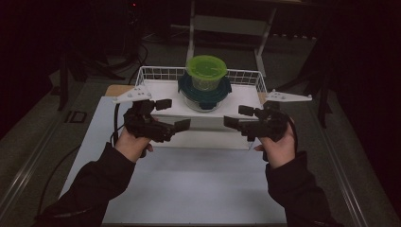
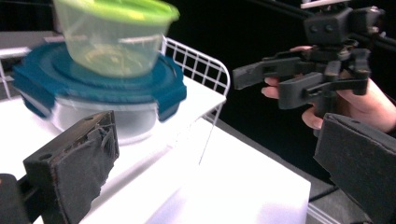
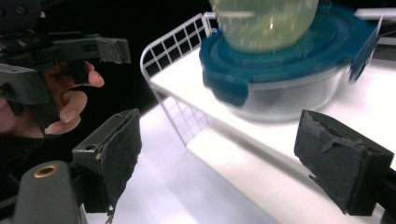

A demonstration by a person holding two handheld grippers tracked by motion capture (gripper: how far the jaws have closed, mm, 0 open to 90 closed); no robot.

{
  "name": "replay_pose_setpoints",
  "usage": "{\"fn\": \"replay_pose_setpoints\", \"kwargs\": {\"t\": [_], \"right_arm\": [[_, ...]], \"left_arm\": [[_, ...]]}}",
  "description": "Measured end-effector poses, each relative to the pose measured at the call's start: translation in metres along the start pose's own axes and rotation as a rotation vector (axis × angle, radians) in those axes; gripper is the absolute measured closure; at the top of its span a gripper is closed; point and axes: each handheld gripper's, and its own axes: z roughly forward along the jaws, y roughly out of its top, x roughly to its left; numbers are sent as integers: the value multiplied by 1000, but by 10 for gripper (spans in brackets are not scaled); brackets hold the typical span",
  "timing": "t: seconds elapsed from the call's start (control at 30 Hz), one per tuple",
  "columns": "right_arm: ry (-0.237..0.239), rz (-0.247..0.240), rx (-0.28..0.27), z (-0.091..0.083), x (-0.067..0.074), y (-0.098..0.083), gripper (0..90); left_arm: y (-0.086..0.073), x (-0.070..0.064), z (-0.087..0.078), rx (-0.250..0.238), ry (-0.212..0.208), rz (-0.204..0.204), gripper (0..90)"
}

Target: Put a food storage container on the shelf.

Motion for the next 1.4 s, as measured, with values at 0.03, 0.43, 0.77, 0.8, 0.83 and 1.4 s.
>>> {"fn": "replay_pose_setpoints", "kwargs": {"t": [0.03,0.43,0.77,0.8,0.83,1.4], "right_arm": [[7,6,2,1,-1,-6,145],[33,22,28,10,-12,-50,145],[17,18,53,12,-20,-89,146],[18,20,52,12,-20,-92,146],[12,19,52,11,-21,-95,146],[-44,63,117,10,-42,-158,147]], "left_arm": [[-4,-1,0,7,-5,7,0],[-41,-9,2,55,-6,35,0],[-78,-13,11,106,-28,43,0],[-82,-13,11,107,-27,46,0],[-85,-13,11,109,-29,50,0],[-142,-8,8,146,-47,51,0]]}}
